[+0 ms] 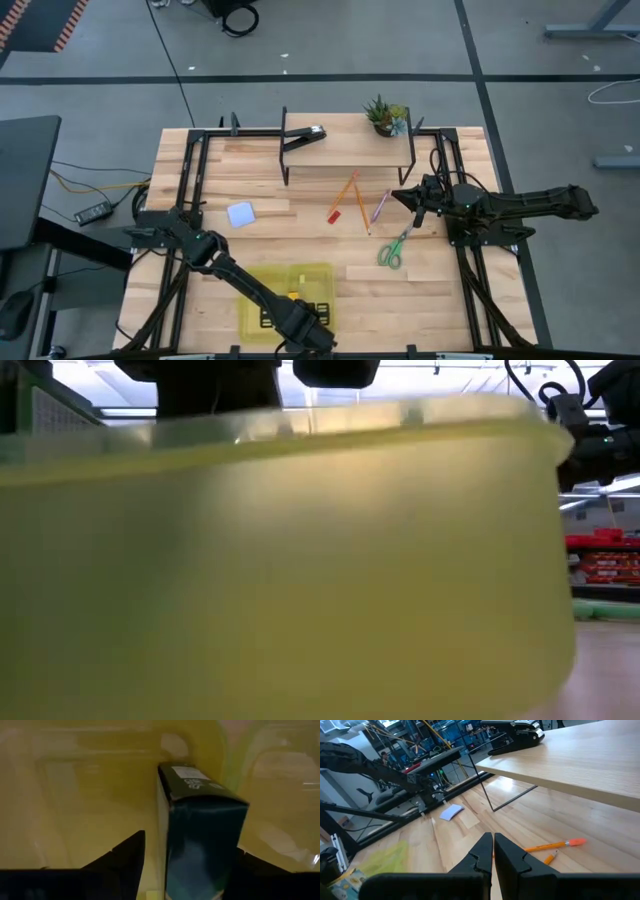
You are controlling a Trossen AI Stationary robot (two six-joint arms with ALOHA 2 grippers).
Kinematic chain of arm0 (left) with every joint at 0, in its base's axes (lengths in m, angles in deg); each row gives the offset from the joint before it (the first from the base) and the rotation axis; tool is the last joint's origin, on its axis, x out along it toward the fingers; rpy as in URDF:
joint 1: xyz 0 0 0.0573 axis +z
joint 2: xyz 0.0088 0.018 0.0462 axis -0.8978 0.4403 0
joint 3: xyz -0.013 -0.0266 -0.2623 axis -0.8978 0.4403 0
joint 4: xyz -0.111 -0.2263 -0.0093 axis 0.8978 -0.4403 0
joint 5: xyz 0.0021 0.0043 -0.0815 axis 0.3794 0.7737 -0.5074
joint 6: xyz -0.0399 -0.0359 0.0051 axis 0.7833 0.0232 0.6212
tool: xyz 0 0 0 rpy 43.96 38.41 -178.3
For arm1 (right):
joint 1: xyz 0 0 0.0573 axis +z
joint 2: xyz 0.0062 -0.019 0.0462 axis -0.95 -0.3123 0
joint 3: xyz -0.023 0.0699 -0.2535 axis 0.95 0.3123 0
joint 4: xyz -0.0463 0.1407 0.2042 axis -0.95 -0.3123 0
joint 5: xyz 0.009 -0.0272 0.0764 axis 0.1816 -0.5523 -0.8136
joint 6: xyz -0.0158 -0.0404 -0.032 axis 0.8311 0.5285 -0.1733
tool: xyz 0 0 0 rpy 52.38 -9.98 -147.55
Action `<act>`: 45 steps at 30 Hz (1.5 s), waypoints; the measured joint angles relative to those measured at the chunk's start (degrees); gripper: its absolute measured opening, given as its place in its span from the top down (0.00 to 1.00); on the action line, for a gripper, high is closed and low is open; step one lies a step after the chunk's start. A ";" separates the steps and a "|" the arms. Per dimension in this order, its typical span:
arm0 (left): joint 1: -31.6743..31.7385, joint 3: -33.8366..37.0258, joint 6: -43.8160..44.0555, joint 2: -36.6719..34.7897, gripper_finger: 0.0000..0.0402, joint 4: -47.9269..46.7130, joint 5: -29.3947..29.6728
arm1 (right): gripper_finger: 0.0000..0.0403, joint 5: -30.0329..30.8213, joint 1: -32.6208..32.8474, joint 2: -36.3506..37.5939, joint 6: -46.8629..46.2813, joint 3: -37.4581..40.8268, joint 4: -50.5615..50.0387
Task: Pack school essentials
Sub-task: Put the yellow crayon box into the yellow supply box
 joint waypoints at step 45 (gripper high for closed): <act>0.28 -6.80 0.55 -0.09 0.64 -3.94 -1.09 | 0.94 -0.01 0.02 0.00 0.00 0.02 -0.01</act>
